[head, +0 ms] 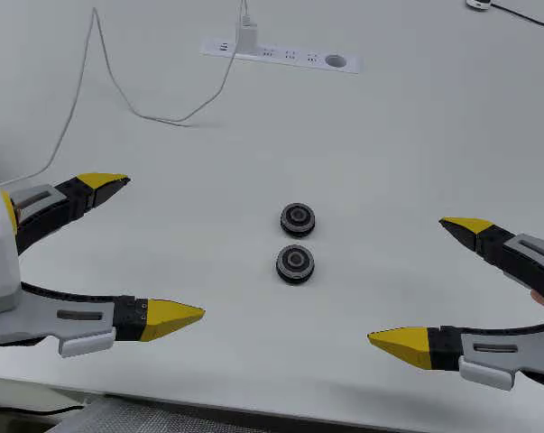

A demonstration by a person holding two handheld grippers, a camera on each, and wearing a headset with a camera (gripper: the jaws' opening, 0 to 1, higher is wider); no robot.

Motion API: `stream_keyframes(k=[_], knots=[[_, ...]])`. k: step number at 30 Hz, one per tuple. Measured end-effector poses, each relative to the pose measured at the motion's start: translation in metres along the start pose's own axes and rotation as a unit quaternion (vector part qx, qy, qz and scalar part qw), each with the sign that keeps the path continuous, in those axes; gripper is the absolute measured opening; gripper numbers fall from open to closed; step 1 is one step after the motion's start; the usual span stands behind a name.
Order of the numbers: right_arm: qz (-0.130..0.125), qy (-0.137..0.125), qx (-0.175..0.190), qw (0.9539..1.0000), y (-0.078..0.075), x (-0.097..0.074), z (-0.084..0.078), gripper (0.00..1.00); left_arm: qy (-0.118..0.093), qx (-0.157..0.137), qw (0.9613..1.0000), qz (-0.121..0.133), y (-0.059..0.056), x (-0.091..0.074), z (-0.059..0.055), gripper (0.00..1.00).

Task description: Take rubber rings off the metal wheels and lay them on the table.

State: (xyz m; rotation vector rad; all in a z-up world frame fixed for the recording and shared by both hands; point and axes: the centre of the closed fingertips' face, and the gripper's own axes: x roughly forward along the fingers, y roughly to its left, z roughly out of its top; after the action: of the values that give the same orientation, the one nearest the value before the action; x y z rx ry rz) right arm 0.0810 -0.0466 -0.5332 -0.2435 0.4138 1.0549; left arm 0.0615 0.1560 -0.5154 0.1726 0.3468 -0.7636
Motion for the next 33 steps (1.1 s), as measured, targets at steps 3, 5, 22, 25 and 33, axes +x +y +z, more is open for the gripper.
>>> stream_keyframes(k=[3,5,22,25,33], knots=[[-0.003,-0.001,0.0,1.0,-0.0008,-0.0007,-0.0002,0.97,0.002,0.001,1.0,-0.001,-0.0006,0.0001,-0.0007,1.0],[-0.004,-0.002,0.002,1.0,-0.0016,-0.001,0.0,0.98,0.004,0.004,1.0,-0.002,-0.0016,0.0002,-0.0013,1.0],[-0.006,-0.002,0.007,1.0,-0.0016,-0.0021,-0.003,0.97,0.004,0.002,1.0,-0.001,-0.0022,0.0015,0.0004,1.0],[-0.004,-0.001,0.01,0.9999,-0.0006,-0.0019,-0.0031,0.96,0.003,0.008,1.0,0.001,-0.0018,0.0026,0.001,1.0],[-0.003,0.007,0.014,0.9999,0.0001,-0.002,-0.0067,0.94,0.004,0.008,0.9999,-0.005,-0.0023,0.0071,0.0019,1.0]])
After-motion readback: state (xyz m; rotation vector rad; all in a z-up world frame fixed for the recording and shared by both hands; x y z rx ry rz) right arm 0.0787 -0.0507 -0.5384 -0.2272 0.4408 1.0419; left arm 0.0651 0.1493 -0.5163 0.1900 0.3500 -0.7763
